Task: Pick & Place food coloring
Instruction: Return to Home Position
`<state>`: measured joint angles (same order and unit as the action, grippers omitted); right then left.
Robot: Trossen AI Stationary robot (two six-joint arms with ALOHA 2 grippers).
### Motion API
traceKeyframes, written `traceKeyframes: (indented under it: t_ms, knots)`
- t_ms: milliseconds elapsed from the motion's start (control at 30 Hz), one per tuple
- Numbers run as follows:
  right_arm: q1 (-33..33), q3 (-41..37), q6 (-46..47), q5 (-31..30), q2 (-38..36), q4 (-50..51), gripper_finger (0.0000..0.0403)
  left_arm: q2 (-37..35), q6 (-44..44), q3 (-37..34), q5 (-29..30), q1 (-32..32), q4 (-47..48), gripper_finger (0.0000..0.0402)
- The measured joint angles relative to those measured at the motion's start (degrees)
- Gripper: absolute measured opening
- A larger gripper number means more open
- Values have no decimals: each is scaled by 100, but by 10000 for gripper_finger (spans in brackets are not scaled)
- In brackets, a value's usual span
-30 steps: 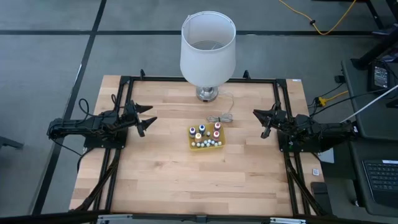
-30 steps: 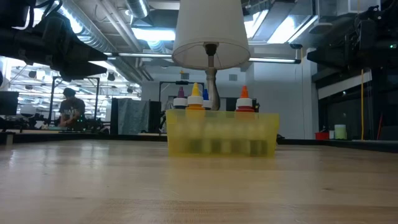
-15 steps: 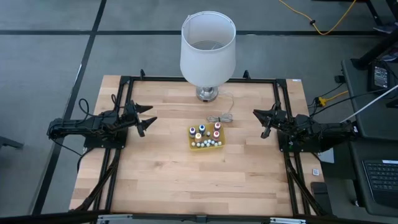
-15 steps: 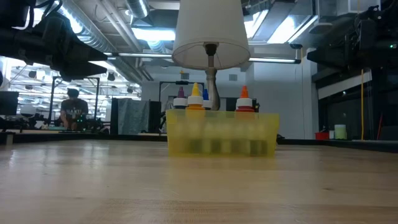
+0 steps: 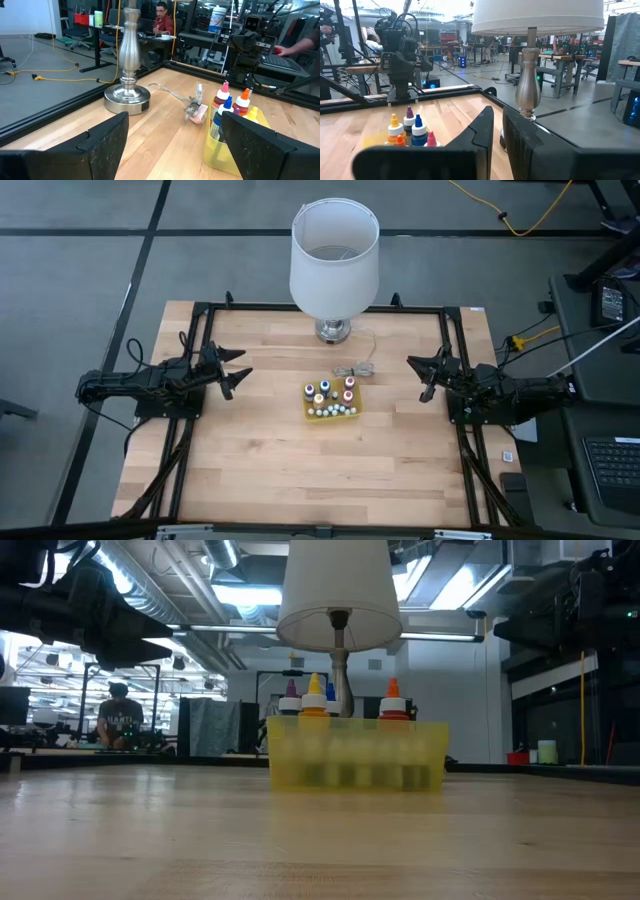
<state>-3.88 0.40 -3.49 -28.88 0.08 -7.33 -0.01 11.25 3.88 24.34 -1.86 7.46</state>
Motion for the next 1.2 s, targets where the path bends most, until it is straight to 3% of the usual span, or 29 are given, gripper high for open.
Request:
traceKeyframes:
  t_ms: [1200]
  knots:
    - [0, 0, -1, 0, 0, 0, 46, 0, -1, 0, 1, 1, -1, 311]
